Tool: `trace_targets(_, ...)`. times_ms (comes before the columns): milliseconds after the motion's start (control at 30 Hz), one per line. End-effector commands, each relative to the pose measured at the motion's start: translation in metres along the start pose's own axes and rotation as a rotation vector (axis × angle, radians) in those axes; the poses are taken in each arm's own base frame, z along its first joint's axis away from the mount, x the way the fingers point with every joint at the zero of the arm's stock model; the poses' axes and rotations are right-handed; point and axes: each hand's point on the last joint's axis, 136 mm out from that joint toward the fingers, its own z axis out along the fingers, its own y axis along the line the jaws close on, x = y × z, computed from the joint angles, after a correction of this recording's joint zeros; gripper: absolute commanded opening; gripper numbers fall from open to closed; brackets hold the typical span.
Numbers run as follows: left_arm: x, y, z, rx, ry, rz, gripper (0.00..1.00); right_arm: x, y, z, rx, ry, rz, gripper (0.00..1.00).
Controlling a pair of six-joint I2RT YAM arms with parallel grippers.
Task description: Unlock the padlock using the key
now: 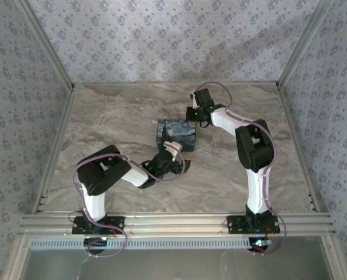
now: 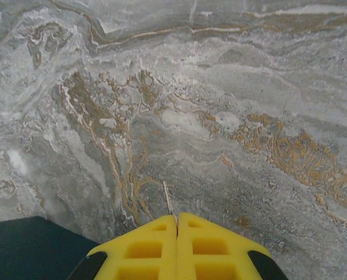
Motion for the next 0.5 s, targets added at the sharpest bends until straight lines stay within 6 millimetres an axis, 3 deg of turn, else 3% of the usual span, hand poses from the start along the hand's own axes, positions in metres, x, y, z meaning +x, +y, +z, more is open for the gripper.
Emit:
trace_targets(0, -0.018, -0.034, 0.002, 0.176, -0.062, 0.033, 0.9, 0.014, 0.0, 0.009, 0.001, 0.027, -0.005, 0.0)
trace_targets(200, -0.018, -0.031, 0.001, 0.194, -0.092, -0.003, 0.91, 0.022, -0.003, 0.012, 0.002, 0.036, -0.002, 0.0)
trace_targets(467, -0.024, 0.003, -0.003, 0.178, -0.147, -0.193, 0.91, 0.023, 0.0, 0.008, -0.008, 0.026, 0.001, 0.0)
